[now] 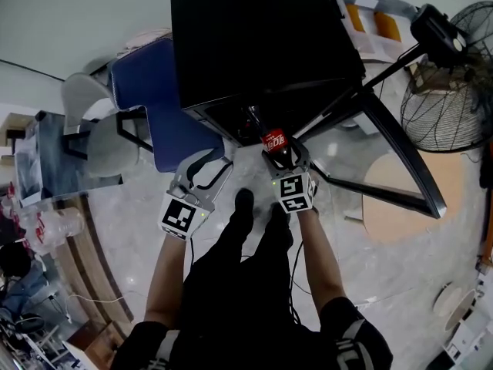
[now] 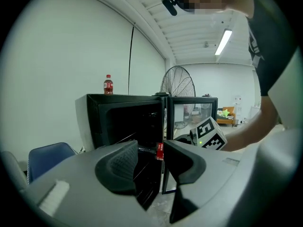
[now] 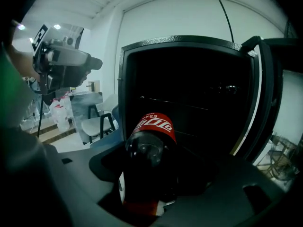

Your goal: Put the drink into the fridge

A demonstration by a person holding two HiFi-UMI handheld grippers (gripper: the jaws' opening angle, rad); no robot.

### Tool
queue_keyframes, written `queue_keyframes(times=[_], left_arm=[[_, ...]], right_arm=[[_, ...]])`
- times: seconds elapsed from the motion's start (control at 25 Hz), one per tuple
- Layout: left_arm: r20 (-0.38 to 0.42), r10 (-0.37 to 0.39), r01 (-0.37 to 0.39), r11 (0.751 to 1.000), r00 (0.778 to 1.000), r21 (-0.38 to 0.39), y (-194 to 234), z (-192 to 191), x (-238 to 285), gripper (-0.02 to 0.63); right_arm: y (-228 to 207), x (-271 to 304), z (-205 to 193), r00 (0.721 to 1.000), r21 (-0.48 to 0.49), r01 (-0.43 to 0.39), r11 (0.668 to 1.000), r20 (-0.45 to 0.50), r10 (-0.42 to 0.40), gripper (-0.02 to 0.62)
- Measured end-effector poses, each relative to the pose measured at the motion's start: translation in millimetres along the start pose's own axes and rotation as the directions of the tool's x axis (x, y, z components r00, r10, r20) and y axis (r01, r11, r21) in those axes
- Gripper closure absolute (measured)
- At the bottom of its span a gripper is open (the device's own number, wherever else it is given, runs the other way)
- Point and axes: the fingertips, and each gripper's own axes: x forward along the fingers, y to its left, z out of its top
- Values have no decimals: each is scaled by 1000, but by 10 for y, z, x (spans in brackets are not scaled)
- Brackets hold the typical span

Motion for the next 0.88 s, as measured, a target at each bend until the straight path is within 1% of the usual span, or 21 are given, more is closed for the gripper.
queue_keyframes(times=[0.2, 0.4, 0.56, 0.72, 0.88], left_arm=[[-17, 0, 0, 1000, 1000, 0, 66, -228, 44, 436], [29, 8, -8, 1000, 1000, -14, 151, -344, 125, 436], [31, 13, -12, 1000, 999, -26, 226, -473, 155, 436], [28, 19, -18, 999, 999, -29, 310, -572, 169, 436], [24, 19, -19, 999, 1000, -31, 382, -645, 181, 436]], right_arm=[[16, 285, -139, 1000, 1, 2, 1000, -7, -2, 285], [13, 574, -277, 1000, 9, 9, 1000, -12, -9, 285], [42, 830, -366, 1000, 10, 2, 1000, -19, -2, 285], [93, 1114, -369, 1000, 1, -9, 1000, -20, 9, 285], [151, 1386, -361, 1000, 19, -13, 1000, -24, 13, 285]])
